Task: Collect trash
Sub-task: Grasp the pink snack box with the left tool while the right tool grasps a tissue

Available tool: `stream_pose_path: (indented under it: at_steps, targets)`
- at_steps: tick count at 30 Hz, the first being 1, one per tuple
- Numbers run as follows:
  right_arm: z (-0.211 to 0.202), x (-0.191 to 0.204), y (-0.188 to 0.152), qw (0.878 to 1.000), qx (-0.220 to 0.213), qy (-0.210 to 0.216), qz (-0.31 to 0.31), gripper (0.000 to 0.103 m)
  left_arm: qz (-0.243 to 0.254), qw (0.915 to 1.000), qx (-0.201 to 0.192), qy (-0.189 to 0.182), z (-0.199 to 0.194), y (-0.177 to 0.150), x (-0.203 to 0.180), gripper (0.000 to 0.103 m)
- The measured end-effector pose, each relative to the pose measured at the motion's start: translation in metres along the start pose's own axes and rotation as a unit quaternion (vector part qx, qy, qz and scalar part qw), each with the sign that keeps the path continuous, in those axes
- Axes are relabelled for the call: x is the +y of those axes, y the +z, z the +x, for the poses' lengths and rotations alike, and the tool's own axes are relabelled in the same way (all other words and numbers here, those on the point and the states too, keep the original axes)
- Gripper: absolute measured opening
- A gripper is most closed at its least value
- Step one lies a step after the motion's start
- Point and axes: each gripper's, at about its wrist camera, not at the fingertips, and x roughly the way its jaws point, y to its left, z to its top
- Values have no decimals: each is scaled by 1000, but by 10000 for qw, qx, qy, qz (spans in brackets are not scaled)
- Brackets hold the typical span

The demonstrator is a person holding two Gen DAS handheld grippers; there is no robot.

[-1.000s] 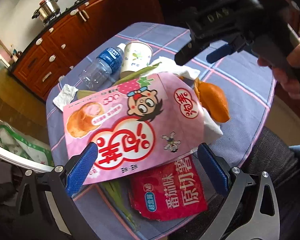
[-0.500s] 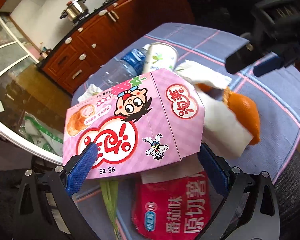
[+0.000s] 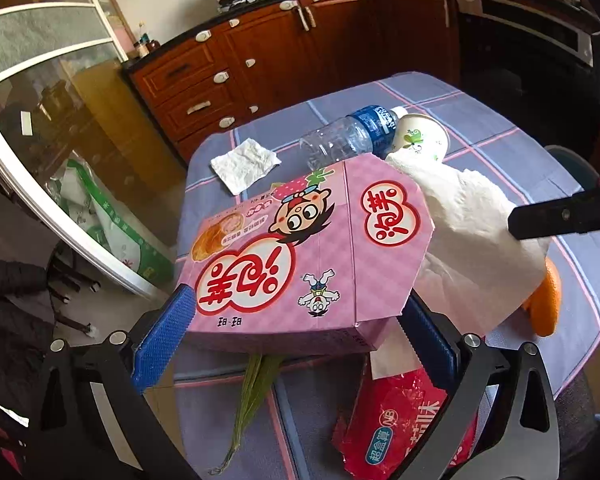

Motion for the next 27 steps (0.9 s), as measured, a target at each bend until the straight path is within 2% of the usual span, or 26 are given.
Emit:
stream_pose_path:
  at_steps: [3, 4, 5, 6, 7, 8, 11, 15, 18, 22, 23, 24, 25, 26, 27]
  targets:
    - [8, 4, -1, 10000, 99, -9, -7, 56, 0, 10000, 81, -38, 12, 4, -8, 100]
    - [9, 6, -1, 9999, 117, -22, -30, 56, -19, 9999, 78, -62, 16, 5, -9, 89]
    - [9, 7, -1, 9999, 128, -46, -63, 56, -139, 9996, 94, -205, 17, 5, -7, 61]
    - [9, 9, -1, 9998, 136, -70, -97, 56, -261, 9992, 87, -284, 17, 6, -2, 49]
    - [10, 11, -1, 9998, 146, -81, -123, 55, -341, 9992, -1, -220, 13, 6, 3, 32]
    - [11, 13, 0, 9997, 166, -73, -144, 52, -395, 9990, -88, -211, 8, 7, 9, 21]
    - [17, 23, 1, 9994, 229, 8, -244, 50, -464, 9981, -129, -379, -2, 12, 27, 14]
    - [28, 40, -1, 9984, 374, 66, -427, 50, -545, 9976, 53, -427, -5, 8, 49, 13]
    - [37, 41, -1, 9977, 378, -304, -484, 52, -748, 9964, 175, -355, -1, 0, 70, 19]
    - [51, 35, -2, 9946, 508, -771, -466, 52, -981, 9931, 535, -356, 18, -15, 92, 30]
    - [55, 35, -3, 9935, 538, -881, -484, 48, -1004, 9926, 586, -358, 23, -17, 96, 33]
    - [58, 35, -3, 9929, 542, -950, -478, 40, -990, 9926, 610, -347, 26, -19, 97, 33]
    - [60, 34, -4, 9928, 530, -974, -458, 6, -972, 9931, 582, -300, 26, -21, 98, 31]
    - [59, 34, -5, 9933, 483, -961, -422, 1, -961, 9938, 500, -236, 23, -22, 99, 18]
    - [55, 37, -6, 9939, 386, -928, -449, 1, -923, 9948, 394, -180, 17, -22, 99, 15]
